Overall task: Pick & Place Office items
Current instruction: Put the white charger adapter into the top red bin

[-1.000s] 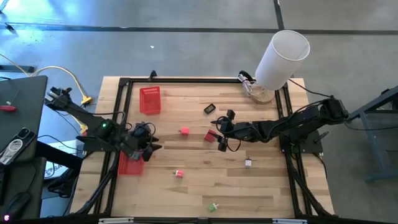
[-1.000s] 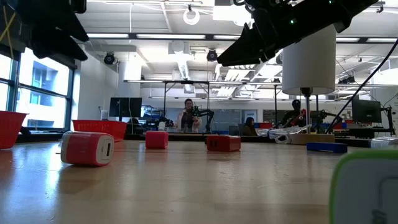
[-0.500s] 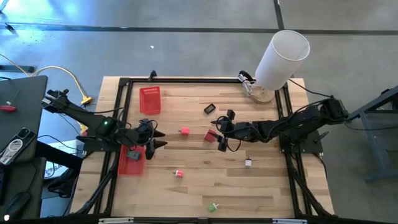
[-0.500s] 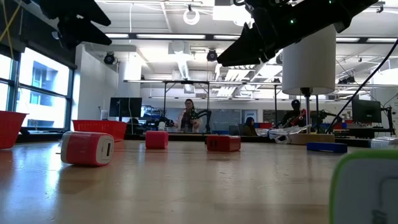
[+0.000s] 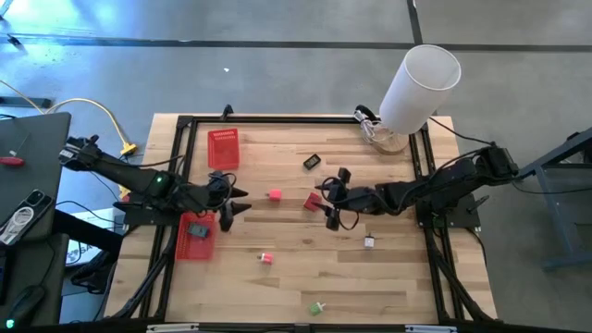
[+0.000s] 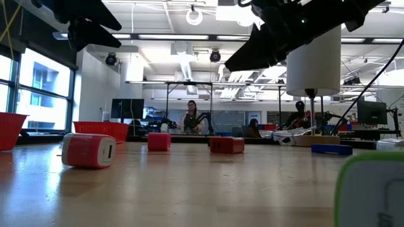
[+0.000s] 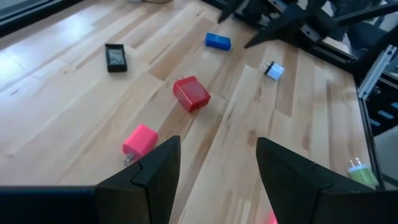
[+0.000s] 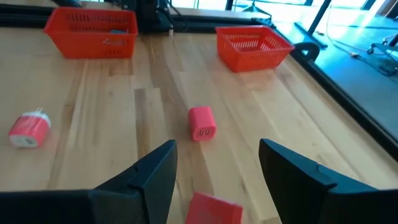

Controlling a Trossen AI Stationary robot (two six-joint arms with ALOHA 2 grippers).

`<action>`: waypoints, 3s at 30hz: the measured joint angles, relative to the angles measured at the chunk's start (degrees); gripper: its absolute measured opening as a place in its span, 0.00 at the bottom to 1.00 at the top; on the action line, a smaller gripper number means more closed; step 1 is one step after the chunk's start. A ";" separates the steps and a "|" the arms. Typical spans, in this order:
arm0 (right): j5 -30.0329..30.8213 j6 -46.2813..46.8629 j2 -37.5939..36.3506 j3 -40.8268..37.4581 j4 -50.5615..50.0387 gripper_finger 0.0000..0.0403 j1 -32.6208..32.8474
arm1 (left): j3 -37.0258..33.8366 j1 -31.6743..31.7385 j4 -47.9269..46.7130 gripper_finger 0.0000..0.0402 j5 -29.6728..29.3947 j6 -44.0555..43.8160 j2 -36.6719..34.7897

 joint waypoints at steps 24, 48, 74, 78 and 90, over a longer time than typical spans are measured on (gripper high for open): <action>-18.13 12.59 0.00 0.00 -9.12 0.53 2.21 | 0.00 7.34 5.13 0.51 7.09 8.60 8.31; -15.61 33.22 -0.79 15.75 -52.13 0.53 13.41 | -0.04 12.22 6.03 0.51 7.34 9.54 10.62; -34.47 79.28 -0.79 16.52 -67.51 0.53 18.77 | -0.04 12.44 6.84 0.51 6.71 10.16 10.62; -34.40 83.72 -0.79 16.50 -70.21 0.53 20.06 | -0.04 12.44 7.06 0.51 6.71 10.18 10.62; -27.13 92.47 -0.76 16.48 -72.73 0.53 22.31 | -0.04 12.44 7.06 0.51 6.60 11.56 10.62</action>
